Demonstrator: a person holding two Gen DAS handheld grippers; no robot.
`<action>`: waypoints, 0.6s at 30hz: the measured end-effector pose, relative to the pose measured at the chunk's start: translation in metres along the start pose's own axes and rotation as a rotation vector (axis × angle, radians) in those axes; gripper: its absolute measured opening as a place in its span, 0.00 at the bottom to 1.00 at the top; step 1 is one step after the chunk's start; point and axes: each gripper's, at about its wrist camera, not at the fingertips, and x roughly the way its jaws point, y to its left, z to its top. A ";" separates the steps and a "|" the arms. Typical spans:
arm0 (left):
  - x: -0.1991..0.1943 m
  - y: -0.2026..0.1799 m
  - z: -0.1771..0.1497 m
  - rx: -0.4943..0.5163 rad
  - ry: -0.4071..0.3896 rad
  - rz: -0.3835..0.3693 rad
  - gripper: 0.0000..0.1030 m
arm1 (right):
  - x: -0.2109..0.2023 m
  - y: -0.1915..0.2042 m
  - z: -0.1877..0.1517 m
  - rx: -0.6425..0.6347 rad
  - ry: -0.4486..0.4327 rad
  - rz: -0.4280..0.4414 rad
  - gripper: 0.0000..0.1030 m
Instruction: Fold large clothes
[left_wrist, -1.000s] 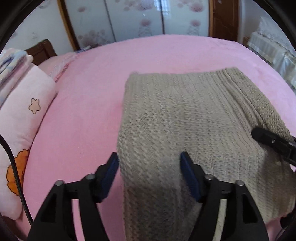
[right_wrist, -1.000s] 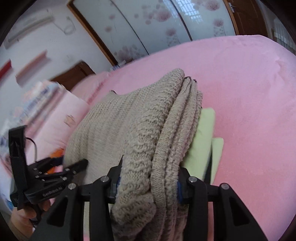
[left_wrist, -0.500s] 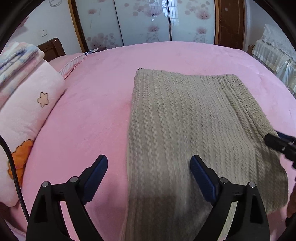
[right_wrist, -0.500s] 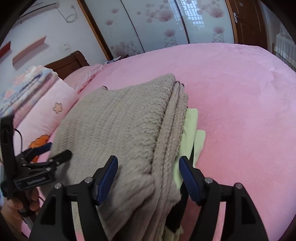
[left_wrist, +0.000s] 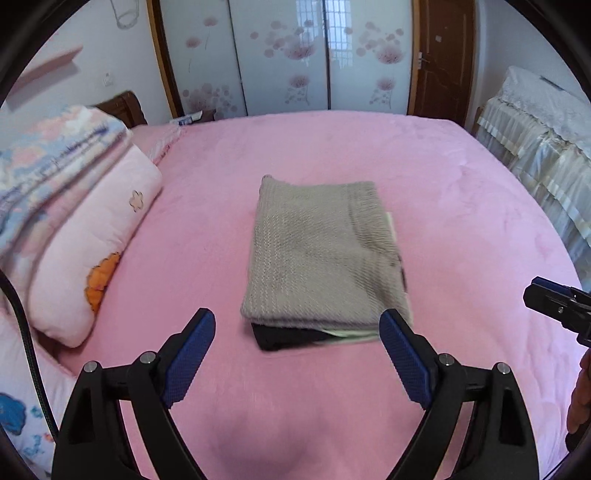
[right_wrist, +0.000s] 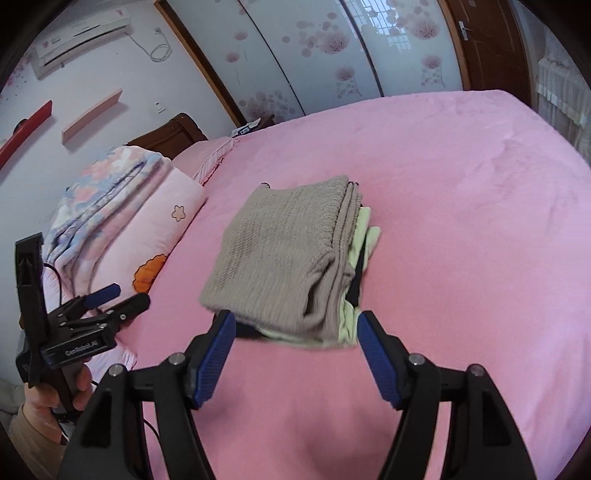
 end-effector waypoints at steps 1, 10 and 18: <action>-0.025 -0.008 -0.005 0.002 -0.011 0.010 0.87 | -0.018 0.004 -0.005 -0.003 -0.002 -0.015 0.67; -0.196 -0.066 -0.056 -0.038 -0.086 -0.060 0.87 | -0.191 0.017 -0.068 -0.017 -0.038 -0.045 0.67; -0.306 -0.118 -0.133 -0.009 -0.145 -0.210 0.87 | -0.307 0.028 -0.137 -0.090 -0.105 -0.064 0.67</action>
